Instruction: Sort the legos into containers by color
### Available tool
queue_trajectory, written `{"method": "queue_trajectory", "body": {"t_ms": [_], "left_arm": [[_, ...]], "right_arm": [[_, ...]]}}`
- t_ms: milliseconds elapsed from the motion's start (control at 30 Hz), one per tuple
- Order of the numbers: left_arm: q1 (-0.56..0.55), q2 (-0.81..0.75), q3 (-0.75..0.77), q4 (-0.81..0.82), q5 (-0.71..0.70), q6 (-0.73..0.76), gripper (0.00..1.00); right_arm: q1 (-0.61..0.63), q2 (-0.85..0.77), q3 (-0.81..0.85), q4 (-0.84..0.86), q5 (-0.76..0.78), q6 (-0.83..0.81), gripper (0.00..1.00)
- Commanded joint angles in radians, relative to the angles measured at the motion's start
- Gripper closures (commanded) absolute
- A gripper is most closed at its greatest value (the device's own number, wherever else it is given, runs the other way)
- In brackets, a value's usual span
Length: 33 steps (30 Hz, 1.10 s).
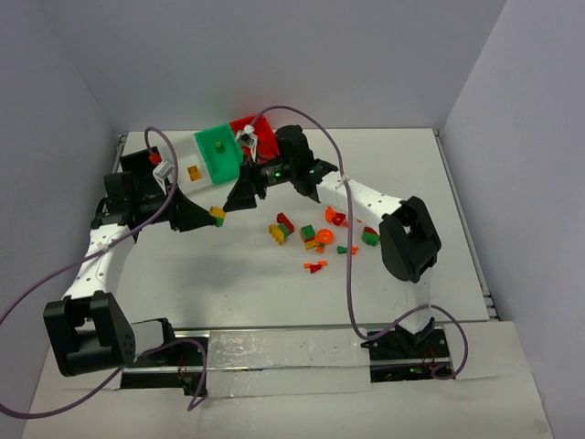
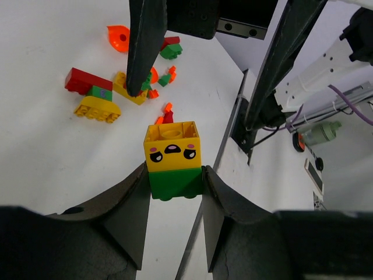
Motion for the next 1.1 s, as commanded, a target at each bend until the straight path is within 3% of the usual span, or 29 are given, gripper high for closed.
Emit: {"method": "queue_trajectory", "body": {"t_ms": [0, 467, 633, 767, 900, 1067], "left_arm": [[-0.009, 0.021, 0.08, -0.162, 0.085, 0.167, 1.0], [-0.033, 0.005, 0.079, -0.122, 0.053, 0.132, 1.0], [-0.037, -0.001, 0.076, -0.121, 0.045, 0.132, 1.0], [-0.037, -0.001, 0.071, -0.12, 0.03, 0.137, 1.0], [-0.038, 0.004, 0.061, -0.174, -0.014, 0.22, 1.0], [-0.038, 0.035, 0.053, -0.329, -0.092, 0.425, 1.0]], "right_arm": [[0.029, 0.015, 0.093, -0.051, -0.038, -0.043, 0.15], [0.069, 0.048, 0.141, -0.181, -0.049, -0.145, 0.26], [0.071, 0.042, 0.132, -0.181, -0.047, -0.157, 0.45], [0.071, 0.033, 0.123, -0.17, -0.051, -0.157, 0.75], [0.051, 0.012, 0.106, -0.137, -0.056, -0.128, 0.96], [-0.032, -0.019, 0.125, -0.1, -0.04, -0.085, 1.0]]}}
